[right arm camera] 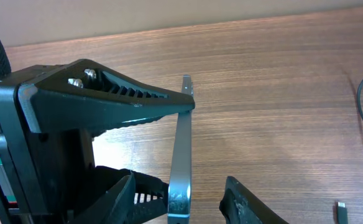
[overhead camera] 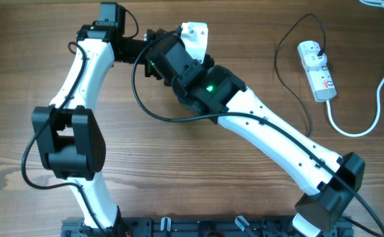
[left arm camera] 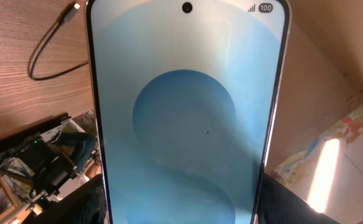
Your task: Plug charger to phone and switch on socket
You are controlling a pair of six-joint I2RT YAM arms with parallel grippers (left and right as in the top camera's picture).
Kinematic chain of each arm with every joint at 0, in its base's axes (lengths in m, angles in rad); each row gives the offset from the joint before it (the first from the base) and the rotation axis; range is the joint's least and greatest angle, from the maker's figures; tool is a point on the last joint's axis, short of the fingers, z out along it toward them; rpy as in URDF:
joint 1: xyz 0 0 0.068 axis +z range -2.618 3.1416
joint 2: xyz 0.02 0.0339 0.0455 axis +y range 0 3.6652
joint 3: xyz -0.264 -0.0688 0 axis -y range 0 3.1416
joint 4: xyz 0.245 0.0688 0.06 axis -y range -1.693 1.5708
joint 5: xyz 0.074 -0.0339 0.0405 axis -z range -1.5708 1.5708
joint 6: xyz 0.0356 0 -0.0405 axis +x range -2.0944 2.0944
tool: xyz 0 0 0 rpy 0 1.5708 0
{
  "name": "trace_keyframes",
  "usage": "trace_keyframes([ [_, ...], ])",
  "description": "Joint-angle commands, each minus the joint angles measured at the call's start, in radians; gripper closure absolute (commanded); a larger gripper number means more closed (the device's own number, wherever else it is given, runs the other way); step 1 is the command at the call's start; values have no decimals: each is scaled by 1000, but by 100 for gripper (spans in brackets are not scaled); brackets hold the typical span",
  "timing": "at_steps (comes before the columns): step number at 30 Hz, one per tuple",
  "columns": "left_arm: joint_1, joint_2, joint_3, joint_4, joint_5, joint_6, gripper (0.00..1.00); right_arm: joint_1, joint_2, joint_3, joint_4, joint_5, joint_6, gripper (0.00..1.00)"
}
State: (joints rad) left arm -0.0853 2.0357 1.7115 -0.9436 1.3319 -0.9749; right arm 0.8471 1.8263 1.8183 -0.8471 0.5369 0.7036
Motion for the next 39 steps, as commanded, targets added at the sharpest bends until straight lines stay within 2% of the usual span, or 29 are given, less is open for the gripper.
trace_keyframes([
  [1, -4, -42, 3, 0, 28, -2, 34, -7, 31, 20, -1, 24, 3, 55],
  [2, -4, -42, 3, 0, 28, -2, 34, -7, 34, 20, -4, 24, 3, 57],
  [20, -4, -42, 3, 0, 28, -2, 34, -7, 35, 20, 10, 28, 5, 68],
  [25, -4, -42, 3, 0, 28, -2, 33, -7, 35, 20, 9, 27, 5, 76],
  [39, -4, -42, 3, 0, 28, -1, 33, -7, 35, 20, 10, 24, 6, 80],
])
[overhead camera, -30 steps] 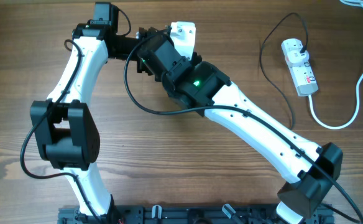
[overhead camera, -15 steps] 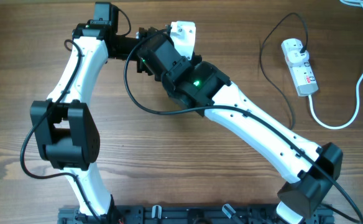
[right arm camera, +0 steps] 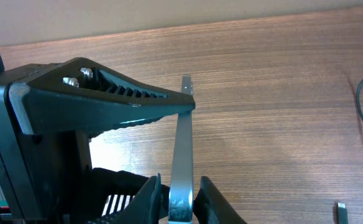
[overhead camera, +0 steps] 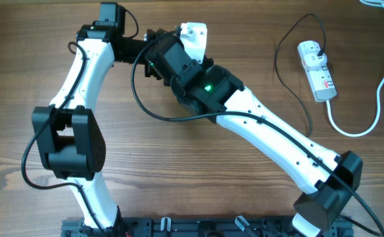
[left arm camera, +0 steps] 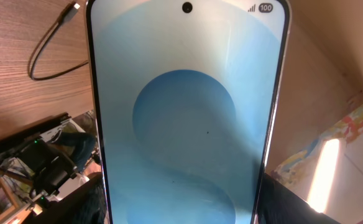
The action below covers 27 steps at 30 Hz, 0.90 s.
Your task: Plug charger to phone and switch on socket
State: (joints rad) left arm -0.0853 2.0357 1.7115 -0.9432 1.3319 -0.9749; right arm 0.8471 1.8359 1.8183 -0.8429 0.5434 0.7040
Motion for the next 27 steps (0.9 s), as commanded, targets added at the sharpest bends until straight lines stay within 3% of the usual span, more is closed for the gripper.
trace_keyframes([
  [1, -4, -42, 3, -1, 28, -1, 34, -7, 26, 20, 6, 18, 6, 80],
  [21, -4, -42, 3, -1, 28, -1, 34, -7, 26, 20, 10, 18, 6, 86],
  [27, -4, -42, 3, -1, 28, -1, 33, -7, 26, 20, 9, 18, 6, 92],
])
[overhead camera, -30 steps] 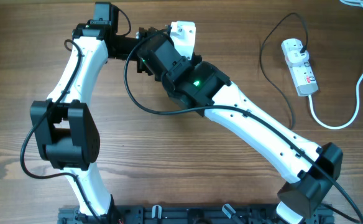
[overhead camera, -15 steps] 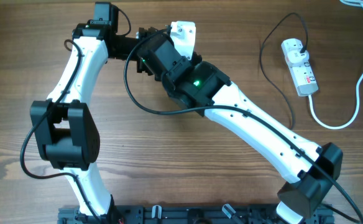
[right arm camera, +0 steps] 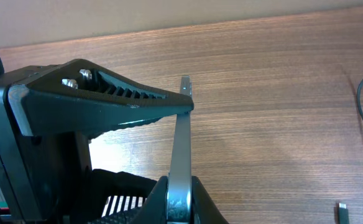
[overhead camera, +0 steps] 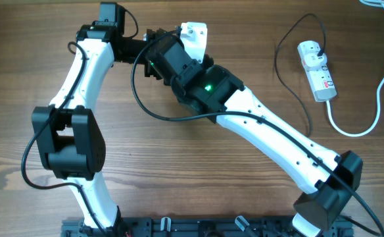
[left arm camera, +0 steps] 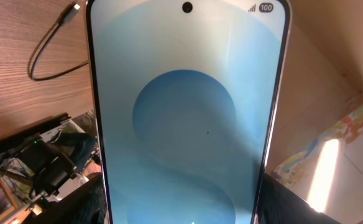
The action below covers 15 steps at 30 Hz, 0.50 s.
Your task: Plug charger to phone and switch on socket
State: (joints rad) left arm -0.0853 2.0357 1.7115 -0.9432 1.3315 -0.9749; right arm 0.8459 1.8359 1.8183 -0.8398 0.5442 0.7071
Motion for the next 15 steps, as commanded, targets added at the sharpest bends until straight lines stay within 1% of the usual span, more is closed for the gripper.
trace_keyframes([
  [1, -4, -42, 3, -1, 29, -1, 33, -6, 26, 20, 6, 17, 3, 93],
  [7, -4, -42, 3, -1, 29, -1, 33, -6, 26, 20, 6, 17, 3, 93],
  [10, -4, -42, 3, -1, 29, -1, 33, -6, 26, 20, 6, 17, 2, 95],
  [15, -4, -42, 3, -1, 29, -1, 33, -6, 26, 20, 10, 17, 3, 95],
])
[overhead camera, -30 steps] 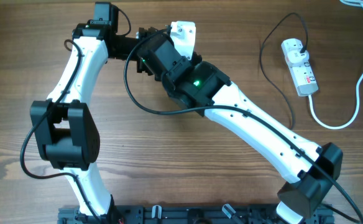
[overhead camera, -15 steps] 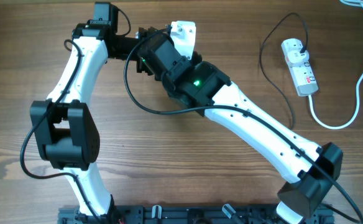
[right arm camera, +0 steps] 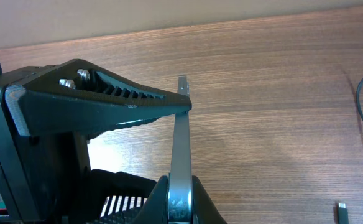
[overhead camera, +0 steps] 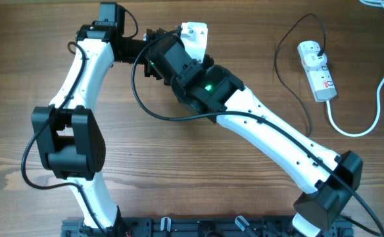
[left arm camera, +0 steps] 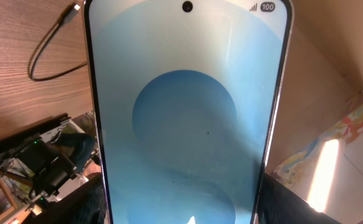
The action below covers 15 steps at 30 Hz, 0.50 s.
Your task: Plug charger to phone and switch on socket
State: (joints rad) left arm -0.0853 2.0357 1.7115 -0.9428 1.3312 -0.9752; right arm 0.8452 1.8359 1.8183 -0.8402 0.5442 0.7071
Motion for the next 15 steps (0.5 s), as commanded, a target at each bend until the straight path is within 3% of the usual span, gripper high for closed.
trace_keyframes([
  [1, -4, -42, 3, -1, 29, -1, 33, -5, 26, 20, 11, 17, 4, 95],
  [15, -1, -42, 3, 0, 28, -2, 23, -5, 25, 20, 16, 67, 157, 96],
])
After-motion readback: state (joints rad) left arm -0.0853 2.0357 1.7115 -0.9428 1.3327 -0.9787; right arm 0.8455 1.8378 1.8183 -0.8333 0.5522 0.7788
